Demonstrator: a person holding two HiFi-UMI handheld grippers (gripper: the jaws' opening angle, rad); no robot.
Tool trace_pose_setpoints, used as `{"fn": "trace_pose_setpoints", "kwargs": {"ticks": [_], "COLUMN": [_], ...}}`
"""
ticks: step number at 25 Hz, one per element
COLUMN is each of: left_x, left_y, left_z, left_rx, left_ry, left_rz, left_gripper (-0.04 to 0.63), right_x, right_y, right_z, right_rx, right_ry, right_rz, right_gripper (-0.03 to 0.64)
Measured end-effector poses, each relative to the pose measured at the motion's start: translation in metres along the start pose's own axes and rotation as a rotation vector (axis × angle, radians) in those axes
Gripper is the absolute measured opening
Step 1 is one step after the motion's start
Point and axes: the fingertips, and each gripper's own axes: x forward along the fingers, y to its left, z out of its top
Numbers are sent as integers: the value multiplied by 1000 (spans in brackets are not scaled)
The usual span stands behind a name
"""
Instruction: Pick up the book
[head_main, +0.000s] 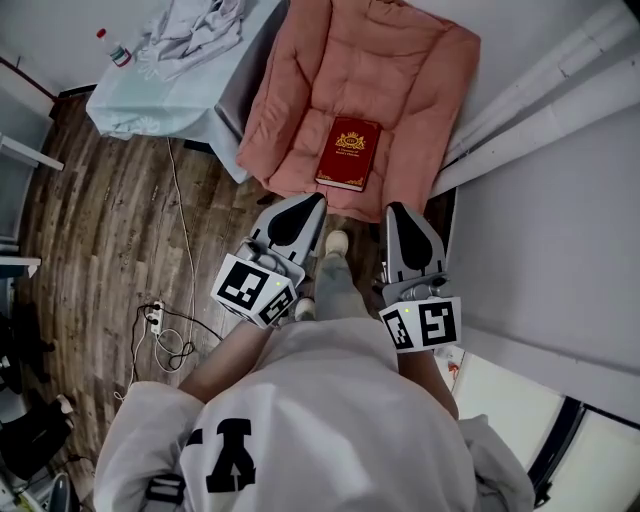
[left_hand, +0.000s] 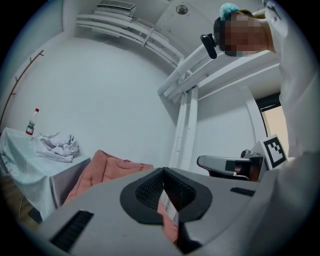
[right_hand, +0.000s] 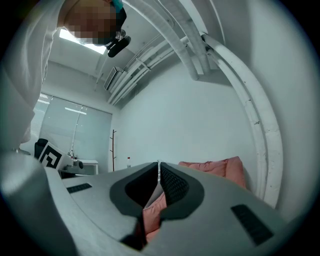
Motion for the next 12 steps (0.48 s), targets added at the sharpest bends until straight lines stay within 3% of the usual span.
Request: {"fn": "trace_pose_setpoints", "kwargs": {"ticks": [12], "left_x": [112], "left_y": [61], "left_z": [3], "left_rx": [26], "left_ry": [17], "left_rz": [20], "left_gripper": [2], "right_x": [102], "right_y": [-88], "right_z": [-14], "right_rx": [20], "right_ry": [5], "right_rz": [-6], "right_gripper": [35]}}
